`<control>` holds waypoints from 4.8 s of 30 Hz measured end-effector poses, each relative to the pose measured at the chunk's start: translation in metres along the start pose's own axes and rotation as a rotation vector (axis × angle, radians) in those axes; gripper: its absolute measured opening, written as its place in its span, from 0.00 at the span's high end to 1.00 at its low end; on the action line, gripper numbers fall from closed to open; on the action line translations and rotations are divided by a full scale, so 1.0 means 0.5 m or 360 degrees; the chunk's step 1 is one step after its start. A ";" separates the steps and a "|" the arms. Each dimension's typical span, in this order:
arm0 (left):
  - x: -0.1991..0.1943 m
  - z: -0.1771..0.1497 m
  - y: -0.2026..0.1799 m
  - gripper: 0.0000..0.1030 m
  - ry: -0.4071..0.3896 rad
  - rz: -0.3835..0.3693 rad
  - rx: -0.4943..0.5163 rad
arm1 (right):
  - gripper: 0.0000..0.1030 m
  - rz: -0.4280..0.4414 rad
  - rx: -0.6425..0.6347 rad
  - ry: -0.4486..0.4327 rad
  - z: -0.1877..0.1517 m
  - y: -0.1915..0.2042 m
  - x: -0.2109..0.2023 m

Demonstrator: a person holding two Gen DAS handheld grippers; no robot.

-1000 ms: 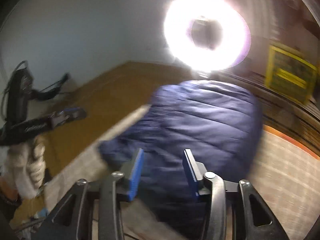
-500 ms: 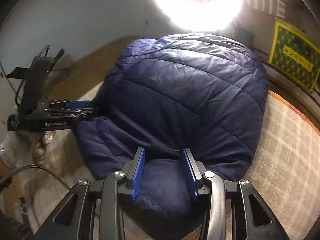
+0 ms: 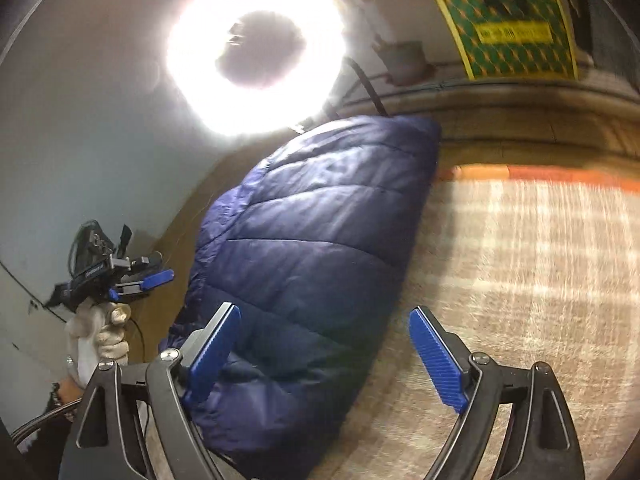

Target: Fold large clothes

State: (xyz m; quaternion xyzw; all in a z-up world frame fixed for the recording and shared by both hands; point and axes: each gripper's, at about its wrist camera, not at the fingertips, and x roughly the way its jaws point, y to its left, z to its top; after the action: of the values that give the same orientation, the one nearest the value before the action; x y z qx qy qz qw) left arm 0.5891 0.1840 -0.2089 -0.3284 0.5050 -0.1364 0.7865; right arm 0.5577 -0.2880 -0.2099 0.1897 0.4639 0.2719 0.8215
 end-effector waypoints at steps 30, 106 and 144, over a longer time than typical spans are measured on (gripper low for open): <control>0.112 0.062 0.078 0.28 0.0006 0.0066 -0.0121 | 0.14 -0.0333 -0.0178 -0.0070 0.151 -0.009 0.131; -0.238 -0.497 -0.465 0.90 0.0028 -0.0184 0.0542 | 0.83 -0.0353 0.0051 -0.0189 -0.291 0.249 -0.567; -0.057 -0.849 -0.922 0.90 0.0137 -0.0207 0.1212 | 0.83 -0.0567 0.0029 -0.0391 -0.433 0.016 -0.994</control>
State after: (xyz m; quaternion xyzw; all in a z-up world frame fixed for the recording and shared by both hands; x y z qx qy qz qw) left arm 0.2550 -0.3056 -0.0039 -0.0382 0.4289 -0.3774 0.8199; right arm 0.1584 -0.5783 0.0143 0.1438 0.3889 0.0930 0.9052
